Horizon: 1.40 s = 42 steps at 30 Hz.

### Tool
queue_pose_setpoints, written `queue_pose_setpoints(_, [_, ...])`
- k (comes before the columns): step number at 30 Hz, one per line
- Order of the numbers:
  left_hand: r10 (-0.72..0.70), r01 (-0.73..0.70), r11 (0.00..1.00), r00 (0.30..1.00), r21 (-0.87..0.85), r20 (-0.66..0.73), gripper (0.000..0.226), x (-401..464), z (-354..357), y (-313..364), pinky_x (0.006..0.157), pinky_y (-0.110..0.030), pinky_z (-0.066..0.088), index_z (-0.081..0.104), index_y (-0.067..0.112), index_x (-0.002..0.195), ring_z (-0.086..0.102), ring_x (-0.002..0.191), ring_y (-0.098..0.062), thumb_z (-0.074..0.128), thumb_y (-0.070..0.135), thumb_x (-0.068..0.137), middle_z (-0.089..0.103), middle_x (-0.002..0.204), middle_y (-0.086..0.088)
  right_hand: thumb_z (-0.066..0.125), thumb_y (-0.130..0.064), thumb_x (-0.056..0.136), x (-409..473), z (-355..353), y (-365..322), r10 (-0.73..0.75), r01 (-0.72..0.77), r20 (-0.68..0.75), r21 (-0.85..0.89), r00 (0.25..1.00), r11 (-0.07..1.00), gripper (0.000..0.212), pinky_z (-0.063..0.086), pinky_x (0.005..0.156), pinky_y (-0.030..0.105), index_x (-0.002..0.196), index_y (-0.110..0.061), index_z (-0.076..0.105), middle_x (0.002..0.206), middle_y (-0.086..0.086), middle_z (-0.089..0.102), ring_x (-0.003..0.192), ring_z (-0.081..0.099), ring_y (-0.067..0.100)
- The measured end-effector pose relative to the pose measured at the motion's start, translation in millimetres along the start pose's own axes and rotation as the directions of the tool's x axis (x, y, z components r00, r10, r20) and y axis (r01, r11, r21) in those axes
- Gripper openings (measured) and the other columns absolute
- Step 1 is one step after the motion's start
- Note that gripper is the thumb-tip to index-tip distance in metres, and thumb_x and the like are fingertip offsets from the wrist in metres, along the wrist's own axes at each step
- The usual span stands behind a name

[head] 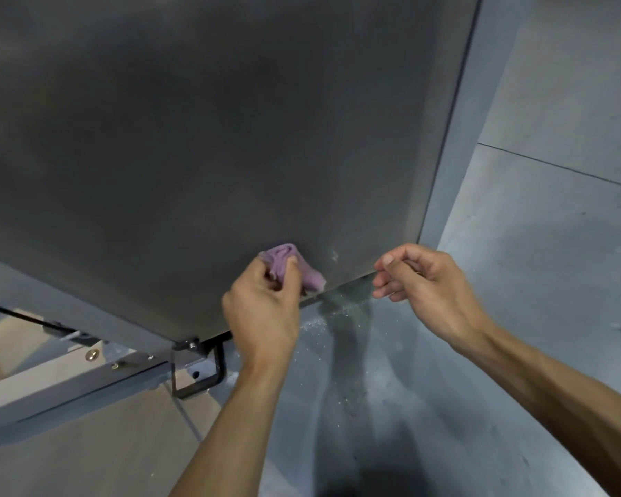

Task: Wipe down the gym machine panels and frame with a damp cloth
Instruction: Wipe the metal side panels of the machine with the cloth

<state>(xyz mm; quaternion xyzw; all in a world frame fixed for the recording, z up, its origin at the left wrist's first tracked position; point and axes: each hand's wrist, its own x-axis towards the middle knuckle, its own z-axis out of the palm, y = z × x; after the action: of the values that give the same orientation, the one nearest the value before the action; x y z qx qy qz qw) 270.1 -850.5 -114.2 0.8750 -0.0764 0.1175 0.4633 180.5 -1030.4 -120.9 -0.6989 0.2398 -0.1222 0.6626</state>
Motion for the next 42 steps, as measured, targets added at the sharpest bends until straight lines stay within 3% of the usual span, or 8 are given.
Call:
queue_pose_setpoints(7, [0.094,-0.092,0.996,0.988,-0.019,0.124,0.038,-4.1,69.7,46.2,0.058,-0.032,0.037,0.049,0.028,0.062,0.064,0.063,-0.027,0.072,0.037,0.091,0.069,0.063,0.002,0.057,-0.01,0.102,2.8,-12.5,6.6,-0.02,0.024,-0.088,0.035,0.996,0.999,0.022,0.051,0.061,0.019,0.084,-0.008,0.069,0.073,0.008,0.073,0.066,0.073,0.021])
queue_pose_setpoints(12, [0.181,-0.191,0.981,0.961,0.027,0.208,0.029,-3.2,108.2,92.8,0.063,-0.034,0.039,0.069,0.02,0.079,0.067,0.081,-0.033,0.068,0.045,0.094,0.075,0.08,-0.004,0.054,-0.003,0.096,3.0,-24.5,14.8,-0.047,0.045,-0.233,-0.012,0.971,0.999,0.025,0.052,0.065,0.034,0.075,-0.006,0.066,0.061,0.002,0.068,0.055,0.064,0.012])
queue_pose_setpoints(17, [0.17,-0.198,0.977,0.948,0.08,0.268,0.028,-4.2,121.1,95.2,0.072,-0.04,0.054,0.074,0.024,0.096,0.068,0.086,-0.034,0.063,0.05,0.095,0.076,0.086,-0.005,0.049,0.0,0.093,6.8,-26.9,17.6,-0.007,0.005,-0.256,-0.005,0.967,1.0,0.028,0.052,0.064,0.033,0.073,-0.01,0.067,0.067,0.007,0.071,0.058,0.064,0.013])
queue_pose_setpoints(23, [-0.095,0.142,0.981,0.944,-0.13,0.316,0.034,-15.5,124.2,81.4,0.069,-0.041,0.06,0.07,0.014,0.072,0.073,0.069,-0.023,0.07,0.044,0.088,0.073,0.065,0.003,0.051,0.001,0.094,3.4,-29.0,29.4,0.085,-0.08,-0.254,0.032,0.963,0.996,0.022,0.048,0.055,0.023,0.081,-0.002,0.068,0.066,0.009,0.069,0.057,0.069,0.02])
queue_pose_setpoints(29, [-0.039,0.149,0.927,0.951,-0.344,0.308,0.035,-1.1,113.6,110.4,0.065,-0.042,0.064,0.072,0.015,0.071,0.075,0.059,-0.015,0.069,0.042,0.092,0.073,0.06,0.004,0.05,-0.001,0.095,11.5,-36.7,17.7,-0.002,0.004,-0.294,0.009,0.956,1.0,0.021,0.055,0.059,0.036,0.081,-0.002,0.065,0.071,0.017,0.07,0.058,0.068,0.02])
queue_pose_setpoints(34, [-0.395,0.626,0.689,0.747,-0.366,0.535,0.028,-18.1,122.4,88.9,0.045,-0.024,0.052,0.071,0.013,0.072,0.07,0.051,-0.018,0.074,0.027,0.096,0.073,0.062,-0.005,0.044,-0.005,0.096,3.9,-30.0,21.4,0.276,-0.259,-0.077,0.178,0.958,0.949,0.023,0.049,0.066,0.034,0.086,-0.01,0.064,0.078,0.007,0.071,0.071,0.072,0.025])
queue_pose_setpoints(39, [-0.494,0.705,0.675,0.649,-0.216,0.579,0.031,-22.7,118.7,73.2,0.034,-0.013,0.031,0.068,0.007,0.075,0.047,0.027,-0.009,0.074,0.03,0.095,0.06,0.046,0.0,0.047,-0.027,0.097,-3.6,-31.8,23.6,0.387,-0.439,0.209,0.417,0.898,0.796,0.027,0.053,0.084,0.04,0.102,-0.014,0.07,0.099,0.004,0.073,0.088,0.071,0.021])
queue_pose_setpoints(42, [-0.473,0.726,0.66,0.599,-0.191,0.646,0.025,-24.2,111.1,69.3,0.032,-0.01,0.024,0.071,0.009,0.086,0.038,0.024,-0.005,0.071,0.032,0.098,0.056,0.048,-0.001,0.053,-0.047,0.097,0.0,-27.9,21.9,0.444,-0.479,0.192,0.465,0.876,0.745,0.045,0.053,0.095,0.044,0.116,-0.01,0.071,0.105,0.006,0.074,0.092,0.071,0.024])
